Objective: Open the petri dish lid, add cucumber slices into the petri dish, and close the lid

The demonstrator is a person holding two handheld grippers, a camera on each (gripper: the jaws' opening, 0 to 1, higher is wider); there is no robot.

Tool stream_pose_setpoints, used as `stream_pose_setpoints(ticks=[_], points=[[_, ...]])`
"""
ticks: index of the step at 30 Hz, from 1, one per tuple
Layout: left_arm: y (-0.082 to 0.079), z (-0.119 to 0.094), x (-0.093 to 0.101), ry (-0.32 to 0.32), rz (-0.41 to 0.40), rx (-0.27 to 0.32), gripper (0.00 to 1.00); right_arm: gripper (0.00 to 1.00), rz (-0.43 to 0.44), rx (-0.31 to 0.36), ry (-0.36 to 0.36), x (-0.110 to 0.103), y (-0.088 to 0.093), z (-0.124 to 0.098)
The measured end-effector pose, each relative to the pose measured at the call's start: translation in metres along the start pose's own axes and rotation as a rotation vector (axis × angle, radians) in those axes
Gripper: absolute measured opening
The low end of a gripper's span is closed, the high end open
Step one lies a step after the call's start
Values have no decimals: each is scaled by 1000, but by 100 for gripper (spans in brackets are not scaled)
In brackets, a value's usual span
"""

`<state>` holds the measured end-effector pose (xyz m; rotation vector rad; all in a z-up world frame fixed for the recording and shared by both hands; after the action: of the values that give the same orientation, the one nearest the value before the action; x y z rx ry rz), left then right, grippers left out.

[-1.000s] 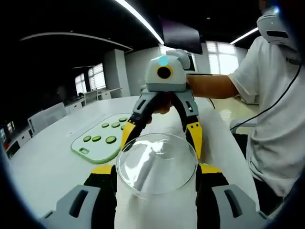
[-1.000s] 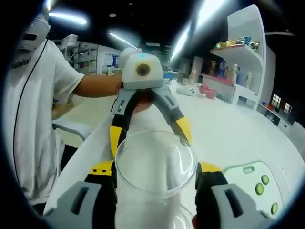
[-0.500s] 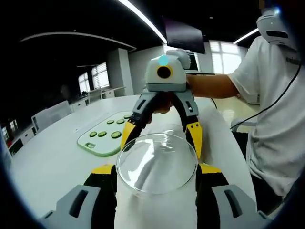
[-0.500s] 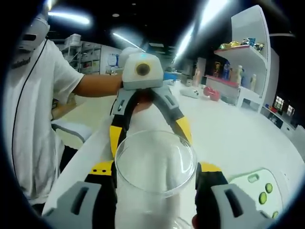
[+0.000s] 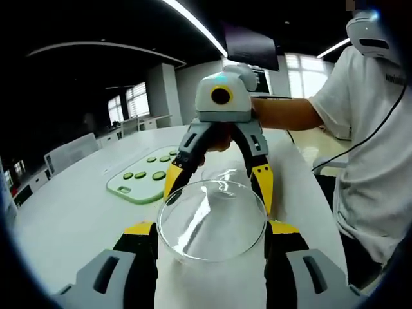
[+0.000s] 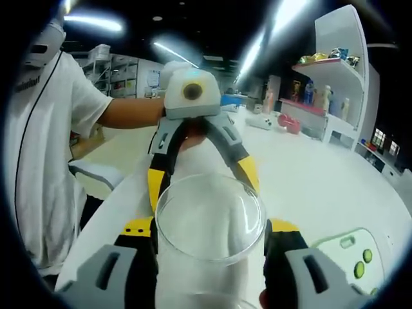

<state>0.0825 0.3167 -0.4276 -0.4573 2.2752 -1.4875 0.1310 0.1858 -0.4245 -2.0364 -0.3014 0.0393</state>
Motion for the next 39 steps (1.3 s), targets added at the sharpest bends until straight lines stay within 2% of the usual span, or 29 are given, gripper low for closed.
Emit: stream_pose_setpoints(ticks=[23,39], points=[[18,6,0,4,-22,-30,67,65,21,-35,-18,2,14,13],[23,9,0,13,-36,-43,67,66,39,-53,-30,3,20,16]])
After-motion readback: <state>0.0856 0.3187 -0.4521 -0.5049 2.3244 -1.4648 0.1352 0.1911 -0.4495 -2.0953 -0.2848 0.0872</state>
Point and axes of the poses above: the point that each gripper's makers call its tool centre point, and the gripper's own axes: z roughly forward along the fingers, x roughly to its right, y roughly out of its underside, the point moved 8 cm from there along -z, roughly backward along the fingers, and after that the axes turned 3 degrees about -y, right-handed, at the moved point
